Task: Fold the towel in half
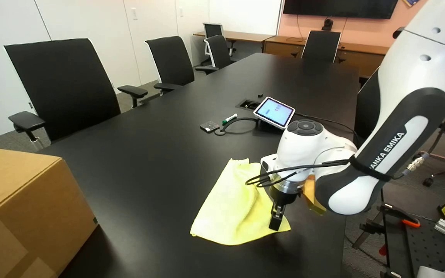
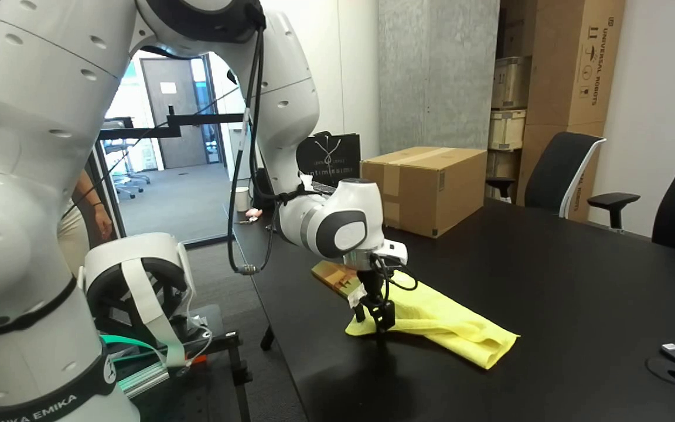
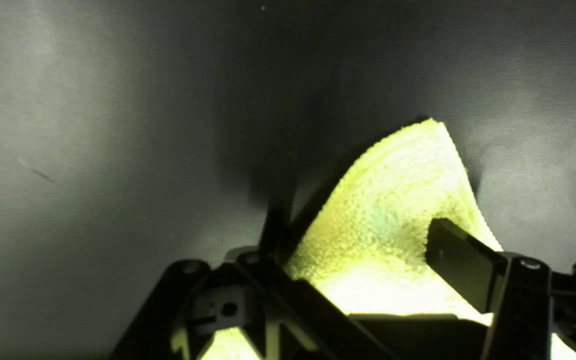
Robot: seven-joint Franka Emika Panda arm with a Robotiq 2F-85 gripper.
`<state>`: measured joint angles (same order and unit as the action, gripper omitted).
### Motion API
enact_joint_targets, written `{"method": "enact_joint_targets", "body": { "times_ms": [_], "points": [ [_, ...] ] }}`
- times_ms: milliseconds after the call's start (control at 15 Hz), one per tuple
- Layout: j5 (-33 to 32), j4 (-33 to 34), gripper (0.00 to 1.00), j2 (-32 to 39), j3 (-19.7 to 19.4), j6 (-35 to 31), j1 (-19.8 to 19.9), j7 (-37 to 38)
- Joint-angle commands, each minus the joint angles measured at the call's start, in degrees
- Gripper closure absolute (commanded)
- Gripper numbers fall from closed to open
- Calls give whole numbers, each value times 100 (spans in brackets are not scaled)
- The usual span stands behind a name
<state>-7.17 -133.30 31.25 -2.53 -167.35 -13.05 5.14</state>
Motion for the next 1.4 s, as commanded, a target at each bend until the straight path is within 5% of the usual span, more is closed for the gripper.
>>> {"method": "enact_joint_targets", "body": {
  "times_ms": [0,267,467,1000,1333],
  "points": [
    [-113,-38,57,-56,-202,-80,-260,186],
    [-198,-108,86,-322,-313,254,-429,199],
    [-430,-90,94,-536,-362,710,-589,214],
    [-1137,399,89,-787,-134,1689,-535,136],
    [-1329,1034,91,-452,58,1478,-445,-15]
  ]
}}
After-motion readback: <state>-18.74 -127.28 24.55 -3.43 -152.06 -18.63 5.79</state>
